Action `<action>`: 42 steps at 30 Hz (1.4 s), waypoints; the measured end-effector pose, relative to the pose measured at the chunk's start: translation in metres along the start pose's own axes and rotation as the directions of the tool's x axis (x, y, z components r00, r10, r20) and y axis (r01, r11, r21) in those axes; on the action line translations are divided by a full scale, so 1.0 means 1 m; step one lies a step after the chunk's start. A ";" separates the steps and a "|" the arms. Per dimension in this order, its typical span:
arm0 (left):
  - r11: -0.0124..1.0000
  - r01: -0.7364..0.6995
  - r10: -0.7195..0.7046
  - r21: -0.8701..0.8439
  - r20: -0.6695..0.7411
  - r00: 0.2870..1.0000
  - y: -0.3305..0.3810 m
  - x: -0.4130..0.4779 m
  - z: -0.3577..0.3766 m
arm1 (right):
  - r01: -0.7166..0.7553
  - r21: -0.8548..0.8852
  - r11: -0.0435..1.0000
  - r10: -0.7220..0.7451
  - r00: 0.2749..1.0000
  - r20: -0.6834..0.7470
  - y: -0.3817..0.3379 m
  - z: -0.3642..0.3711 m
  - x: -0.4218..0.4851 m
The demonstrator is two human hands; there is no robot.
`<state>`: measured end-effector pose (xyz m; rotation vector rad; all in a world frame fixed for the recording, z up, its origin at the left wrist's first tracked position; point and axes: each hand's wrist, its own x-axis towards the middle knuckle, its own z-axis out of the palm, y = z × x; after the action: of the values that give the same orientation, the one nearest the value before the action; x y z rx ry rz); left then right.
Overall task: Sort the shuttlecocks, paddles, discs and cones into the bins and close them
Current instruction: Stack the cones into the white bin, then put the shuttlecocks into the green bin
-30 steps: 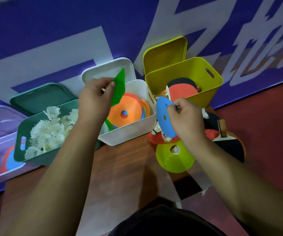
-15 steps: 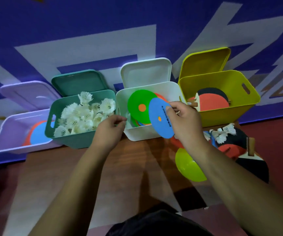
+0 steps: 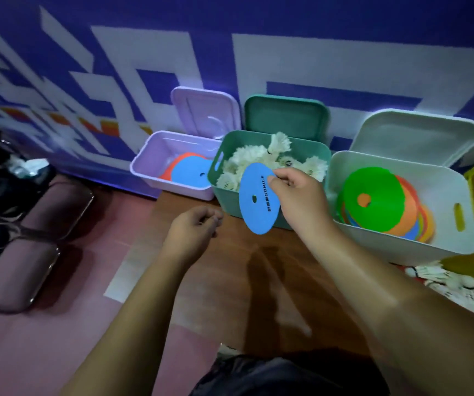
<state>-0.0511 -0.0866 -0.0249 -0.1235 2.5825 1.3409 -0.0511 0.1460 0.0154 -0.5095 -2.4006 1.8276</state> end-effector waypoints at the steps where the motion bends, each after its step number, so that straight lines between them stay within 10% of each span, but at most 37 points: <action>1: 1.000 0.019 -0.019 -0.007 -0.026 0.999 -0.009 0.001 -0.012 | -0.008 0.009 1.000 0.008 0.999 0.033 -0.007 0.017 0.004; 10: 0.987 0.120 -0.133 -0.110 -0.124 0.983 -0.059 0.025 -0.087 | -0.160 0.245 0.956 0.121 0.978 0.168 -0.070 0.135 0.078; 18: 0.990 0.133 -0.135 -0.051 -0.026 0.991 -0.065 0.067 -0.082 | -0.290 -0.096 0.952 0.305 0.924 0.231 -0.026 0.154 0.067; 28: 0.998 0.013 0.004 -0.060 0.289 0.957 -0.016 0.088 0.012 | -0.307 -0.064 0.949 0.309 0.951 0.021 0.029 0.064 0.050; 42: 0.984 -0.173 0.158 -0.047 0.675 0.721 0.081 0.040 0.183 | -0.409 0.216 0.886 0.462 0.807 -0.367 0.100 -0.121 -0.015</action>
<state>-0.0749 0.1108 -0.0717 0.5263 1.9963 1.1235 0.0155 0.2764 -0.0427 -1.3785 -1.9753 1.7705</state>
